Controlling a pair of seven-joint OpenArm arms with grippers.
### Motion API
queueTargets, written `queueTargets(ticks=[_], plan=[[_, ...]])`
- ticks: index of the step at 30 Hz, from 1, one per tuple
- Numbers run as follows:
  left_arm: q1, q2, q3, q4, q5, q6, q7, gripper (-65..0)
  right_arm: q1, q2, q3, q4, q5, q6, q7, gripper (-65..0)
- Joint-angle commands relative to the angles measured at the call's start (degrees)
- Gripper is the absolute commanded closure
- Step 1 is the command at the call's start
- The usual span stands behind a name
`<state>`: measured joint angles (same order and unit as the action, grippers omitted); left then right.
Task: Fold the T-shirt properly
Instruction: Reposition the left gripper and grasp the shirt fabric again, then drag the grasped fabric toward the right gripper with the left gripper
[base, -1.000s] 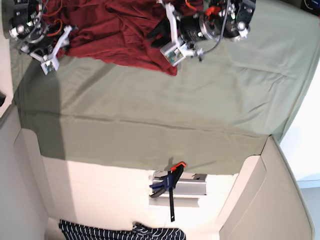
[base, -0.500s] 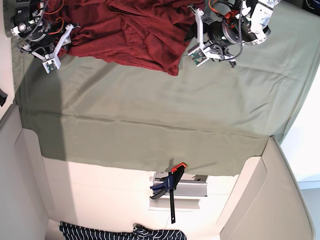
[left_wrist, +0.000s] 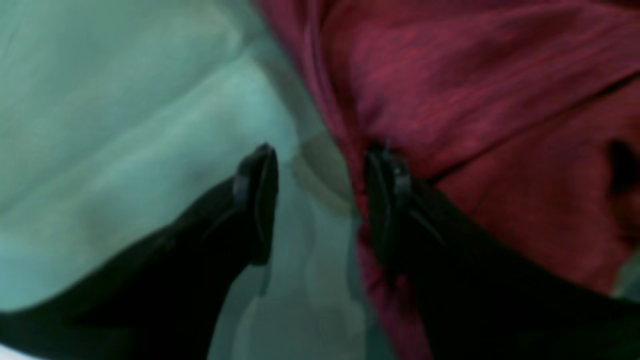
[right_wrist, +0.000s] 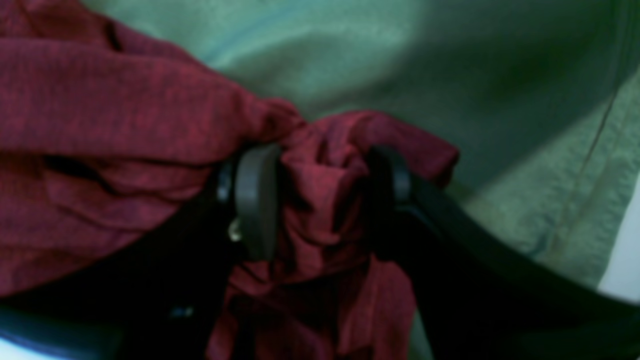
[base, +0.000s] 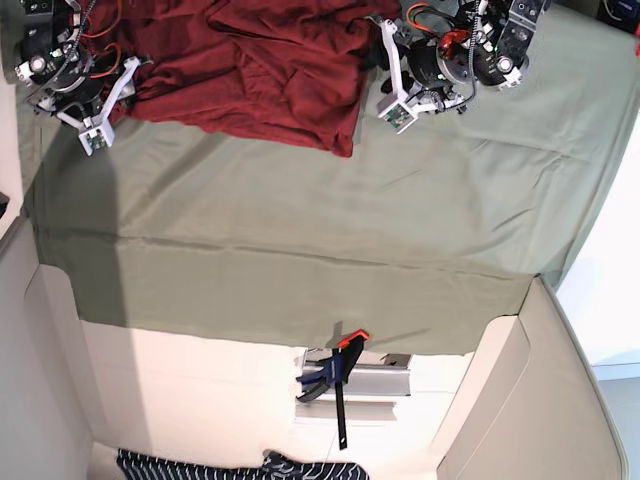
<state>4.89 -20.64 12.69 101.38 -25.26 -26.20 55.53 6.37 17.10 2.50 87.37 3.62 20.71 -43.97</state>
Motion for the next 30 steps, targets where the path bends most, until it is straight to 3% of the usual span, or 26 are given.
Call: queueTargets(ticks=[1,7,12,15,22,30], plan=[[-1.03,-0.28,-0.31,0.81,-1.16,-0.72,-0.59,-32.3,0.74,0.20,0.11,0.57,0.46,0.04,0.09,-28.8],[-1.73,-0.28,-0.31,0.81,-3.26,-2.01,-0.63,-30.0,0.74,0.20,0.11,0.57,0.46,0.04,0.09,-28.8],[-2.34,-0.28,-0.31,1.05,-3.28,-2.40,-0.98,-8.1,0.74,0.17,0.11,0.57,0.44,0.04,0.09,-28.8],[-2.99,-0.26,-0.31,1.09,-3.28,-2.38,-1.29,-0.1,0.74,0.17,0.11,0.57,0.46,0.04,0.09,-28.8],[-5.44,1.36,-0.28,1.09,-5.22,-2.58,-1.79,0.0,0.74,0.17,0.11,0.57,0.48,0.02,0.09,-28.8],[-6.01,9.27,-0.28,0.98,-8.83,-5.03,-3.65,0.0,0.74,0.17,0.11,0.57,0.46,0.02,0.07,-28.8]])
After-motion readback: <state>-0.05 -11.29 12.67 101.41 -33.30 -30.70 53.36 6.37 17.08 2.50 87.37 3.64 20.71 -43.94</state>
